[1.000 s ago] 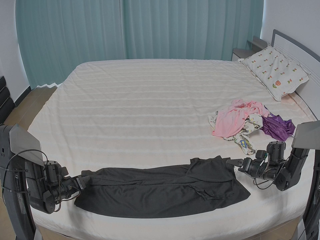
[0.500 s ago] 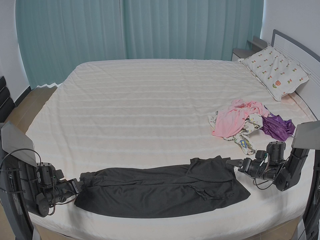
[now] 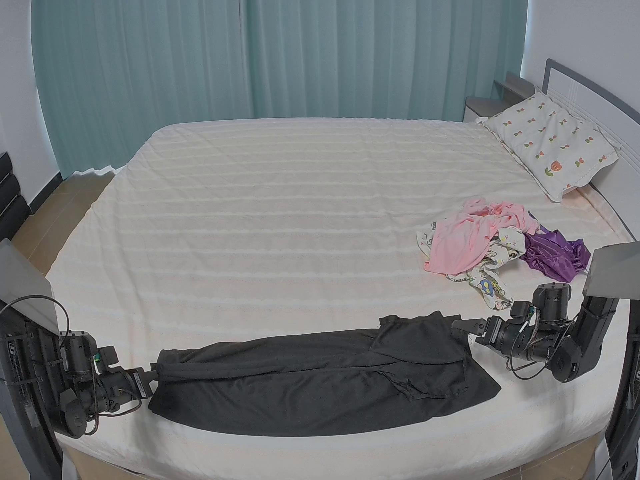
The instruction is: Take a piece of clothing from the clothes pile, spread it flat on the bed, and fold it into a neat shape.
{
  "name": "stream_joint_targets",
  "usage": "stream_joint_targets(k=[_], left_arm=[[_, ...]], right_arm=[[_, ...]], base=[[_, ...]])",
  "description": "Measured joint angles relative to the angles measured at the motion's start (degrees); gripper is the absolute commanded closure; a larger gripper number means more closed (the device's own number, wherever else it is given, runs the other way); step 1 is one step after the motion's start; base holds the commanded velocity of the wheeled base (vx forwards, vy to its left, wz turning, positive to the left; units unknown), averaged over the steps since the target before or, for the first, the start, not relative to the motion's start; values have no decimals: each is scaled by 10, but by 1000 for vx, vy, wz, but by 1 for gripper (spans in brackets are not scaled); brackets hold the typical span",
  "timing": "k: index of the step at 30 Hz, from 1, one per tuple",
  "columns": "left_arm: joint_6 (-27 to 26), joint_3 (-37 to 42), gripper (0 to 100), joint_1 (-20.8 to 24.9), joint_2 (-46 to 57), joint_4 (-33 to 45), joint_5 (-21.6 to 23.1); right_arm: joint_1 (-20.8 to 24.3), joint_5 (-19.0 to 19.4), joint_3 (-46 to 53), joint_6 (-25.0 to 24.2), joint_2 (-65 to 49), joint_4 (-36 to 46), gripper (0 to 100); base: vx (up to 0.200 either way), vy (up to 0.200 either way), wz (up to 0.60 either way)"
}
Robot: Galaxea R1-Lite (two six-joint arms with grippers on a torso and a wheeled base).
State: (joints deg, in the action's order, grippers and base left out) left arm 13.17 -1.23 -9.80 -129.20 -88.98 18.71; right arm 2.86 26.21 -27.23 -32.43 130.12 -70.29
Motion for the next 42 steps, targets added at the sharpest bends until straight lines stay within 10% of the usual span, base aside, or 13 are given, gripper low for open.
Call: stream_joint_targets(k=[5, 6, 19, 25, 42], left_arm=[[-2, 2, 100, -4, -22, 0, 1], [-2, 2, 0, -5, -26, 0, 2], [20, 2, 0, -37, -22, 0, 19], [133, -17, 0, -43, 20, 0, 36], [298, -122, 0, 65, 90, 120, 16]], right_arm=[[0, 0, 0, 0, 0, 0, 0], [0, 0, 0, 0, 0, 1, 0], [-1, 0, -1, 0, 0, 1, 0], [-1, 0, -1, 0, 0, 0, 0], [0, 0, -2, 0, 2, 0, 0]], base=[[0, 0, 0], [0, 0, 0], [0, 0, 0], [0, 0, 0], [0, 0, 0]])
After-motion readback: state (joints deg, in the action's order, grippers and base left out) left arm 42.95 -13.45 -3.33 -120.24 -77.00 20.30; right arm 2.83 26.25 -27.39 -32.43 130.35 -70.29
